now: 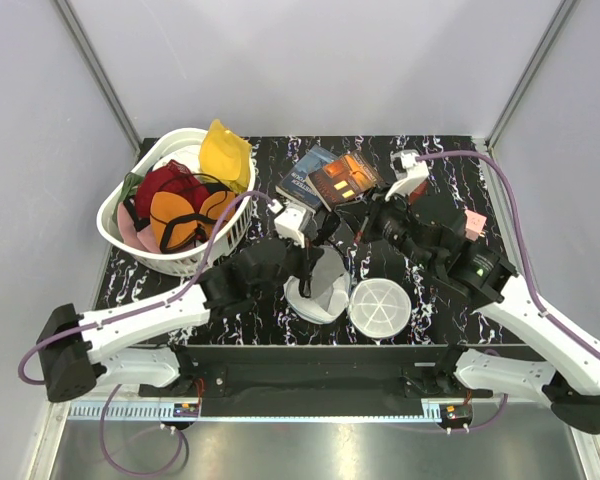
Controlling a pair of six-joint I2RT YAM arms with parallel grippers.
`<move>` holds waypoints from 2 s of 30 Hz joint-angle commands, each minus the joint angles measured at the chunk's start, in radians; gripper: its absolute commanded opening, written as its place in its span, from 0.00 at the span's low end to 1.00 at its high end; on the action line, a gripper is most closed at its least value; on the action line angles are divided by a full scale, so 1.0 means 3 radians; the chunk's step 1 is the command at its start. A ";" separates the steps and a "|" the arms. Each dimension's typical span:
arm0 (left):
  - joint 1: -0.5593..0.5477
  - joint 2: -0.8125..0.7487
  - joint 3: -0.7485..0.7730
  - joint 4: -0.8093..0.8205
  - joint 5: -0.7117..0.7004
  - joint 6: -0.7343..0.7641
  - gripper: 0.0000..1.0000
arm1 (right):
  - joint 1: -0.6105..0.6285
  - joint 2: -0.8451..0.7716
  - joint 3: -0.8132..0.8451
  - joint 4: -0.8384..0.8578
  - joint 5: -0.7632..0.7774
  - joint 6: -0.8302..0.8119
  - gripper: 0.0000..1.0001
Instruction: Unzip the laundry bag and remove the bra
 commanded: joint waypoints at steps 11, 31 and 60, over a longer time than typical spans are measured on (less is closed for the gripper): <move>0.0685 -0.0666 0.0457 -0.0780 -0.0463 0.0222 0.00 | 0.0019 -0.0574 -0.0610 -0.0011 0.0422 0.0088 0.75; 0.2791 0.0923 0.2278 -0.0755 0.0340 0.0626 0.00 | 0.0019 -0.0708 -0.1050 -0.0047 0.0448 0.0129 0.81; 0.3768 0.1400 0.2187 -0.1020 0.1026 0.0146 0.99 | 0.0024 -0.0585 -0.1147 -0.0077 0.0433 0.0262 0.82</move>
